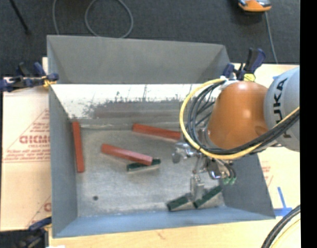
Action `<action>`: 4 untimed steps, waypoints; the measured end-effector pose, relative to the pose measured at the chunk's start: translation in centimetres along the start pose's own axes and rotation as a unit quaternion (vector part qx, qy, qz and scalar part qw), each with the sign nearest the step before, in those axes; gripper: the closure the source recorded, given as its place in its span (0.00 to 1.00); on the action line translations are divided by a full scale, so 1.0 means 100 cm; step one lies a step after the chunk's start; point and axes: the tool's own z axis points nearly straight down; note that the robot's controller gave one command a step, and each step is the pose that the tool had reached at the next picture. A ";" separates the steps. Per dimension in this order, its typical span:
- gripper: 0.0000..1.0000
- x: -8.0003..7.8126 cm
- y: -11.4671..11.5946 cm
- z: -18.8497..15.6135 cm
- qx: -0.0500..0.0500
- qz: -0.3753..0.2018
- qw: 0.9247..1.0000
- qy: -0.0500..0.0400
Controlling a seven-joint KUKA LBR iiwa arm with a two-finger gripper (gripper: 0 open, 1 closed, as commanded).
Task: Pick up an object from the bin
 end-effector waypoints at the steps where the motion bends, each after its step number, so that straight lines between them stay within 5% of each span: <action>1: 0.00 0.012 -0.043 0.117 0.000 0.053 0.999 -0.005; 2: 1.00 0.015 -0.042 0.116 -0.001 0.049 0.999 0.001; 3: 1.00 -0.022 -0.039 0.018 0.000 0.054 0.999 -0.002; 4: 1.00 -0.036 0.014 -0.122 -0.001 0.054 0.999 -0.002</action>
Offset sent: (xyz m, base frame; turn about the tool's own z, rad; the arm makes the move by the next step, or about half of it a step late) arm -0.0106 -0.0434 -0.1165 0.0992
